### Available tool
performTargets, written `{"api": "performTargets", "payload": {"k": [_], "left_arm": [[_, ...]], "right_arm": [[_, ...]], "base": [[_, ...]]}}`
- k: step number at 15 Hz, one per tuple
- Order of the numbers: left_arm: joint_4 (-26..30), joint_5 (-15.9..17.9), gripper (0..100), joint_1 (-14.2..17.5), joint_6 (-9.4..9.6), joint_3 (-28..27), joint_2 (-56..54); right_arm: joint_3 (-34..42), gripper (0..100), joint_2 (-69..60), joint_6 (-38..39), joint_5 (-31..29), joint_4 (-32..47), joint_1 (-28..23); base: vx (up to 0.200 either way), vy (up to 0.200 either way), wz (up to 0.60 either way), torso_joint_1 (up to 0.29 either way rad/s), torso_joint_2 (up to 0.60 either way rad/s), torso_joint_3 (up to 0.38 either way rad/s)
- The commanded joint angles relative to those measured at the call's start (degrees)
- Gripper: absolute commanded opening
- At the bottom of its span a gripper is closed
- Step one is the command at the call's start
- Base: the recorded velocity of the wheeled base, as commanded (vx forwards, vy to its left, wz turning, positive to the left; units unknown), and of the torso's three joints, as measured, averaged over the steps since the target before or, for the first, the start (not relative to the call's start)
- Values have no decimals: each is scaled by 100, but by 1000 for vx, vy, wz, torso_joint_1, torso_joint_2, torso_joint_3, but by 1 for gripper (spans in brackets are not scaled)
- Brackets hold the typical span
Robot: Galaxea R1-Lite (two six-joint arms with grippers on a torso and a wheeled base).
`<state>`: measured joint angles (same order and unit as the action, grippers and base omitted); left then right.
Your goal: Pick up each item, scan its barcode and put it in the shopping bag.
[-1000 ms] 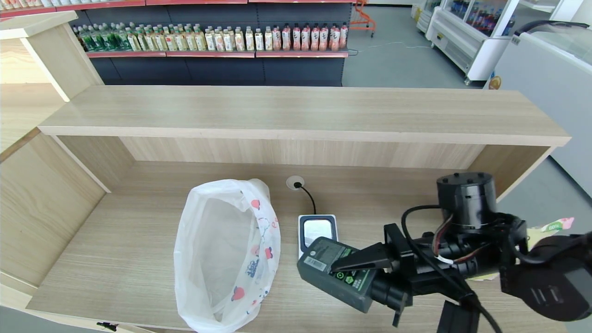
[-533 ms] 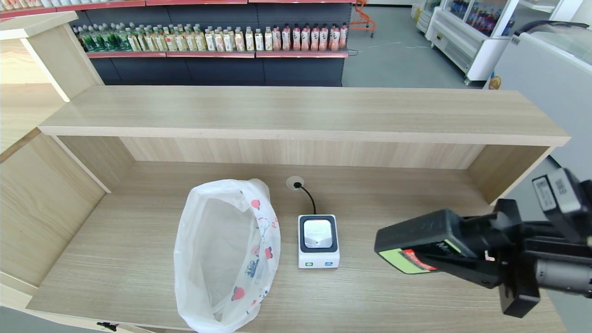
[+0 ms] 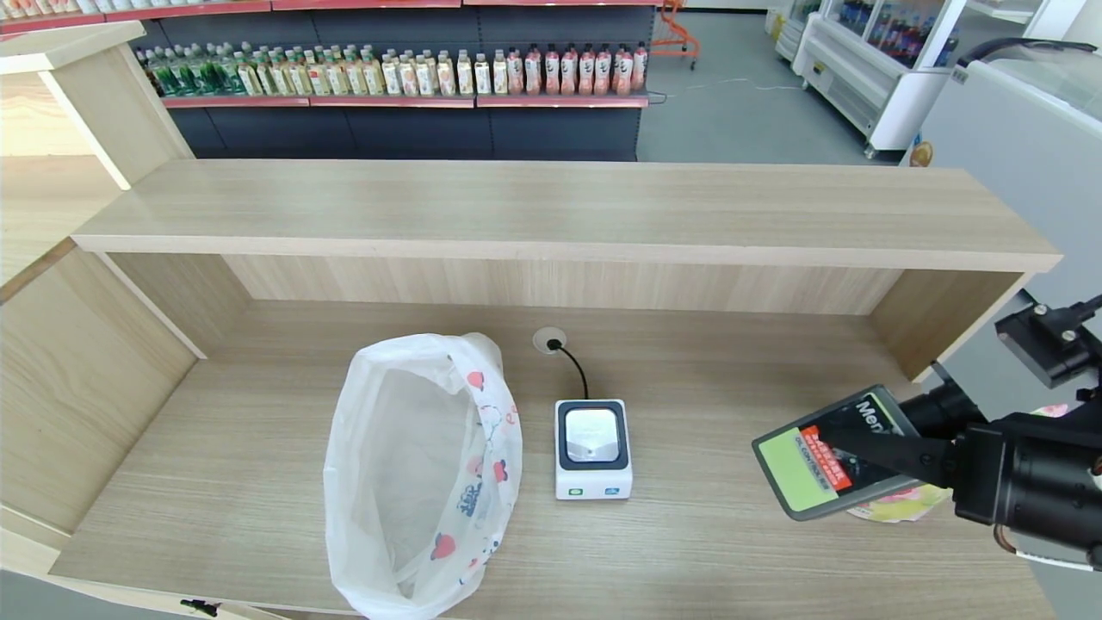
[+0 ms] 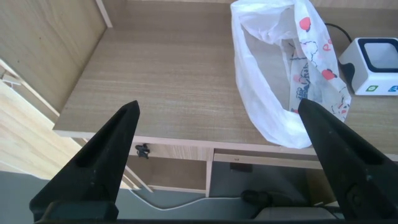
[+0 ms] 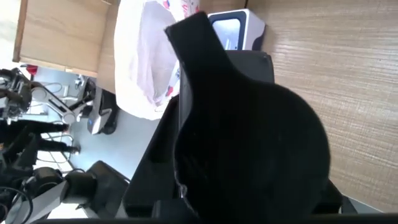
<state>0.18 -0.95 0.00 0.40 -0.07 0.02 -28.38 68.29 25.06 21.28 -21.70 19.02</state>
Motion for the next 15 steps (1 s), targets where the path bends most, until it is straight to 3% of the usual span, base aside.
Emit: {"api": "performTargets", "payload": {"k": [1,4,10,15], "left_arm": [[-1,-2,100,0,13,-1,-2],[-1,-2,100,0,4,-1,-2],[-1,-2,100,0,-14,-1,-2],[-1,-2,100,0,-14,-1,-2]], "right_arm": [[-1,0,202,16,-2,17,-21],[-1,0,149,16,-10,17,-38],[-18,0,193,16,-54,184,-399],[-309,0,703,-54,-239,280,-408]], "base": [[0,0,0,0,0,0],[0,0,0,0,0,0],[0,200,0,5,1,5],[0,200,0,0,1,2]]}}
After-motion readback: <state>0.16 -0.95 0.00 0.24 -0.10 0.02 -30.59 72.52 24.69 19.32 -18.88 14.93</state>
